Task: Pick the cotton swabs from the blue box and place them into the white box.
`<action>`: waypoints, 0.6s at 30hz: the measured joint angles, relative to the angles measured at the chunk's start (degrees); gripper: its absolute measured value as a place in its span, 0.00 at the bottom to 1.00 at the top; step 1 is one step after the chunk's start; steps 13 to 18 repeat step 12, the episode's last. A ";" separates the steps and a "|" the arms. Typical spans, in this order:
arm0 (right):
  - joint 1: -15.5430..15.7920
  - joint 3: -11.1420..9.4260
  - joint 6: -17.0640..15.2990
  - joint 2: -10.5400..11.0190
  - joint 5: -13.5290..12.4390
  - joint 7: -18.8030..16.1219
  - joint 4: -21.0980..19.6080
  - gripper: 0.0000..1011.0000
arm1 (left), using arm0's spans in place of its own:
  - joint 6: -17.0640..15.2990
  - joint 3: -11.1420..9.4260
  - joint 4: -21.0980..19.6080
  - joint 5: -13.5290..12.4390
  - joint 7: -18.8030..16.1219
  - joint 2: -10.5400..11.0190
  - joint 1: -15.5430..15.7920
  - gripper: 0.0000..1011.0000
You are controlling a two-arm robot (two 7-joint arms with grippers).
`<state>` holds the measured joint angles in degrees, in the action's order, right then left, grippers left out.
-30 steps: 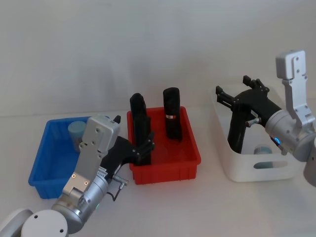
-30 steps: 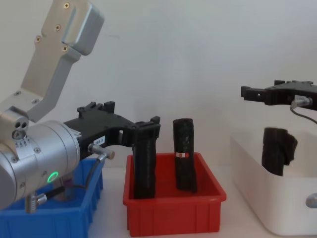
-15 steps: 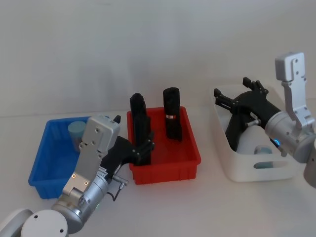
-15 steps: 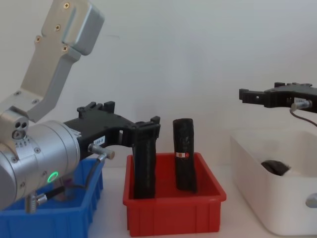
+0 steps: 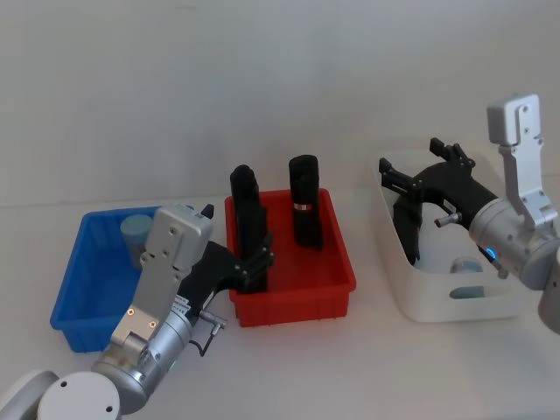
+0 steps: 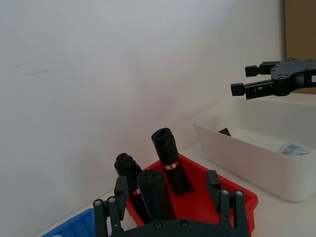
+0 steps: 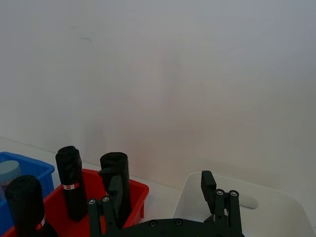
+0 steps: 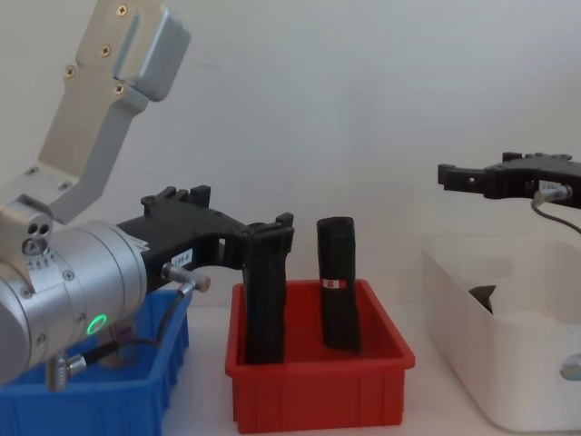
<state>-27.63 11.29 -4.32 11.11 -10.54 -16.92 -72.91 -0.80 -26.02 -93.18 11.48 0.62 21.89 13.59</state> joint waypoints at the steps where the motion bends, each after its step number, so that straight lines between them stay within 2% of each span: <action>1: 0.00 0.00 0.01 0.00 0.00 0.00 0.00 0.99 | 0.00 0.00 0.00 0.00 0.00 0.00 0.00 0.99; 18: 0.02 0.00 0.06 0.00 0.00 -0.07 0.00 0.99 | 0.00 0.00 0.00 0.00 0.00 0.00 0.00 0.99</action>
